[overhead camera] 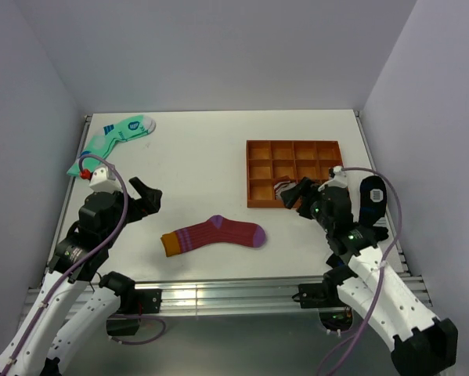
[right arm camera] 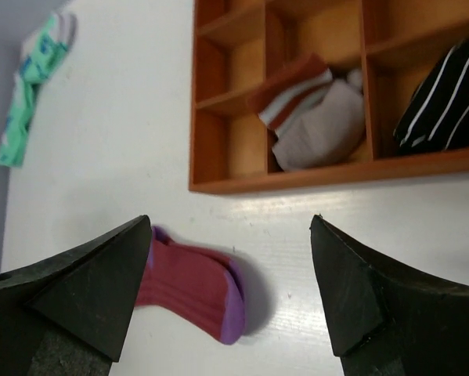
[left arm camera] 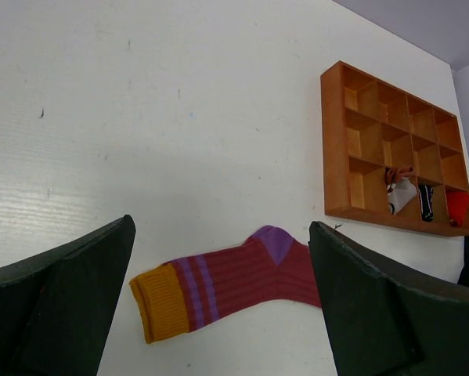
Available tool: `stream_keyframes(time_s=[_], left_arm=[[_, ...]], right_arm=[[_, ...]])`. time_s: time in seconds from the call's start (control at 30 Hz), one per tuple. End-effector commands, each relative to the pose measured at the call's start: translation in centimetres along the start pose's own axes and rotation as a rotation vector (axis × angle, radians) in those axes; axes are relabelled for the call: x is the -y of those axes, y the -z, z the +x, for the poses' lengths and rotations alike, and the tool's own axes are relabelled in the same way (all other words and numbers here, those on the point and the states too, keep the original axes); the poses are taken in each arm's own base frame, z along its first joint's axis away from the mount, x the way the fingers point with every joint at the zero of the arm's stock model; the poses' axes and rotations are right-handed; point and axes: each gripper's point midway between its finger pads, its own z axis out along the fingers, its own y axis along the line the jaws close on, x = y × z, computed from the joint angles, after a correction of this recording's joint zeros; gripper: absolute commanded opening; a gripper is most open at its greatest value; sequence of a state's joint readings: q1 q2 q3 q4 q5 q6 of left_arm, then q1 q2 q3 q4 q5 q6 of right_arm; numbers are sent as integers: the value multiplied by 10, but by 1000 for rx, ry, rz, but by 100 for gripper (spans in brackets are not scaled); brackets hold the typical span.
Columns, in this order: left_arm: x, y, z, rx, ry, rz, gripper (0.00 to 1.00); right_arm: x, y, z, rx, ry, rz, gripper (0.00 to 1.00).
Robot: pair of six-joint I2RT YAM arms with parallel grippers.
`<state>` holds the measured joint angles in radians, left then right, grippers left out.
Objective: Roll the socks
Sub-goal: Fold the sock at the center of the board.
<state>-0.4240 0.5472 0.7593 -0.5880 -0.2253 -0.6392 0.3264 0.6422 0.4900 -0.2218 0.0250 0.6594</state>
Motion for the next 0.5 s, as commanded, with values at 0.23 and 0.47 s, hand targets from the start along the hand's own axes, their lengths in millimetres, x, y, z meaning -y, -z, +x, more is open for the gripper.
stream_keyframes(time_s=[0.23,0.47], left_arm=[[9,-1,-8,18,-14,34,100],[10,-2,-8,14,-18,38,100]], right_arm=[[-2,-23,73,-145,-49,32,83],[-1,-28,112,-197,-70,-9,81]])
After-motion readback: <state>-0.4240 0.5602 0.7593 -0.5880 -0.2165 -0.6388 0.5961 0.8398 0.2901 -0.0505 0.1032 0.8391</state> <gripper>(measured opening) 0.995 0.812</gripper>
